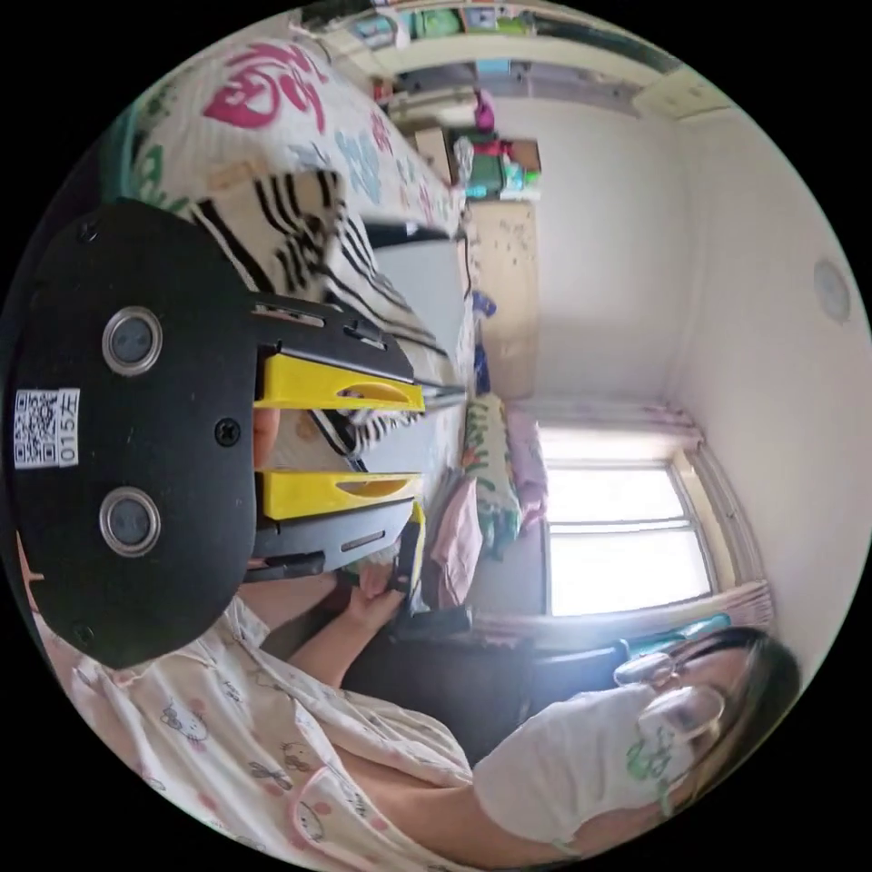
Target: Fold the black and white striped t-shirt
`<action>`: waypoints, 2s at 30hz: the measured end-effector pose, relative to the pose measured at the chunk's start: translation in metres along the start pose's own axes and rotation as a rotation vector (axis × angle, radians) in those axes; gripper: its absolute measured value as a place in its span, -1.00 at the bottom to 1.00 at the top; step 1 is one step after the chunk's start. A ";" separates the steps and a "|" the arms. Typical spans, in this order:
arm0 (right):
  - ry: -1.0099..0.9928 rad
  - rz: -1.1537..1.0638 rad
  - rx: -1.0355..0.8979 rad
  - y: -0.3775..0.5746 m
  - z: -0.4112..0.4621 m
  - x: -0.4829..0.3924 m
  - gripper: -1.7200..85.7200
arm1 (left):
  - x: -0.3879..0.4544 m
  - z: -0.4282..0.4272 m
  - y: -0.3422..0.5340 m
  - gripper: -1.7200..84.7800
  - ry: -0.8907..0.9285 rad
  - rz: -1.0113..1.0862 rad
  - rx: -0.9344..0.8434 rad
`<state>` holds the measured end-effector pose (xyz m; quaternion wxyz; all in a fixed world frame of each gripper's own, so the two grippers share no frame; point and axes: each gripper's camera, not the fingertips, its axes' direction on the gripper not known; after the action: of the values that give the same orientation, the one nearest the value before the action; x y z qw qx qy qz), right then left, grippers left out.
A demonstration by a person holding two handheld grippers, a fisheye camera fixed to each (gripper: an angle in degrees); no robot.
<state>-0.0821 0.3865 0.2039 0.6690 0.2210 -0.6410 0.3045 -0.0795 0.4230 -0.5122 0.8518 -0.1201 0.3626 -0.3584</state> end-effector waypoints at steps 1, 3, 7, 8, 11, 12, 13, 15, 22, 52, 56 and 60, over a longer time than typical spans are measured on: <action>-0.020 -0.005 -0.003 -0.001 0.008 -0.004 -0.96 | 0.009 -0.004 0.013 -0.71 -0.083 0.017 -0.042; -0.049 -0.023 -0.010 -0.003 0.020 -0.013 -0.95 | 0.019 0.003 0.028 -0.69 -0.173 0.047 -0.094; -0.095 -0.098 0.005 -0.008 0.042 -0.050 -0.87 | 0.036 0.031 0.048 -0.74 -0.251 0.092 -0.105; -0.102 -0.107 0.009 -0.008 0.045 -0.056 -0.85 | 0.036 0.032 0.050 -0.75 -0.263 0.086 -0.086; -0.121 -0.188 -0.009 -0.012 0.061 -0.093 -0.81 | 0.023 0.011 0.051 -0.87 -0.337 -0.020 0.075; -0.111 -0.222 -0.012 -0.014 0.067 -0.108 -0.81 | 0.013 -0.002 0.050 -0.90 -0.330 -0.067 0.146; -0.102 -0.255 -0.009 -0.017 0.072 -0.124 -0.80 | 0.000 -0.011 0.047 -0.91 -0.307 -0.110 0.197; -0.090 -0.302 -0.011 -0.024 0.083 -0.149 -0.80 | -0.020 -0.016 0.043 -0.92 -0.263 -0.155 0.217; -0.073 -0.481 -0.079 -0.051 0.167 -0.269 -0.73 | -0.051 -0.026 0.059 -0.94 -0.209 -0.252 0.253; 0.422 0.070 0.035 -0.309 0.001 -0.088 -0.95 | -0.105 -0.059 -0.003 -0.96 -0.223 -0.434 0.487; 0.329 0.186 0.000 -0.319 -0.019 -0.068 -0.91 | -0.102 -0.057 -0.001 -0.96 -0.234 -0.447 0.465; 0.231 0.403 0.051 -0.307 -0.075 -0.042 -0.74 | -0.105 -0.061 -0.005 -0.96 -0.219 -0.456 0.445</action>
<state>0.1843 0.2124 0.1850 0.6578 0.0689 -0.5835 0.4712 -0.1752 0.4964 -0.4970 0.7888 -0.0469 0.1457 -0.5954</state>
